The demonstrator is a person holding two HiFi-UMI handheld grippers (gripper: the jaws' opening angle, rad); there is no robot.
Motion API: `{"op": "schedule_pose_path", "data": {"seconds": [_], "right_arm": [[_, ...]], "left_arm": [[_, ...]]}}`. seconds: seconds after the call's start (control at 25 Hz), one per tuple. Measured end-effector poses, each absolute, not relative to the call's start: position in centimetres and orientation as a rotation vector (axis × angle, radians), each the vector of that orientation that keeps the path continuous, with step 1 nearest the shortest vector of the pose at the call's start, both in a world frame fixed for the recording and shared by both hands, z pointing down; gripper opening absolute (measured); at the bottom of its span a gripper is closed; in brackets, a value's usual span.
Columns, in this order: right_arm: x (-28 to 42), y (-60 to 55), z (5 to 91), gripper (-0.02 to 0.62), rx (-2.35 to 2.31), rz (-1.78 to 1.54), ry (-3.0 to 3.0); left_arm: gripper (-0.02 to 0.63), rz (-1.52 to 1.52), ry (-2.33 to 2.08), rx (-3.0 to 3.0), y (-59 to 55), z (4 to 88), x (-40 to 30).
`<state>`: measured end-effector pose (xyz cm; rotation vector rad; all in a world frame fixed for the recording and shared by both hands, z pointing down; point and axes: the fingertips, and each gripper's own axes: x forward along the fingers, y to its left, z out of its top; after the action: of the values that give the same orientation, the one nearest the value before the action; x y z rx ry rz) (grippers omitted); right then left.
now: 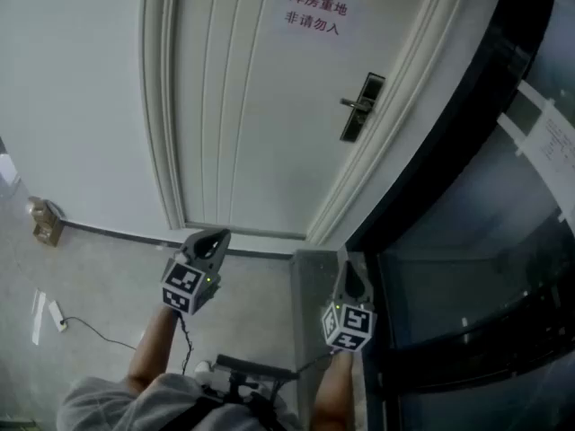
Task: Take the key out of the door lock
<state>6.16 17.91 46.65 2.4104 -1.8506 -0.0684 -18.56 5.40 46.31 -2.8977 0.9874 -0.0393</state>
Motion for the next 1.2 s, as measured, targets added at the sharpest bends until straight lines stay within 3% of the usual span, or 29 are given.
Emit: {"op": "schedule_pose_path", "data": {"seconds": [1.2], "right_arm": [[13.3,20.3,48.1,0.012,2.411,-0.026,-1.922]], "left_arm": [[-0.008,-0.043,1.054,-2.866,7.7,46.5,-12.2]]}}
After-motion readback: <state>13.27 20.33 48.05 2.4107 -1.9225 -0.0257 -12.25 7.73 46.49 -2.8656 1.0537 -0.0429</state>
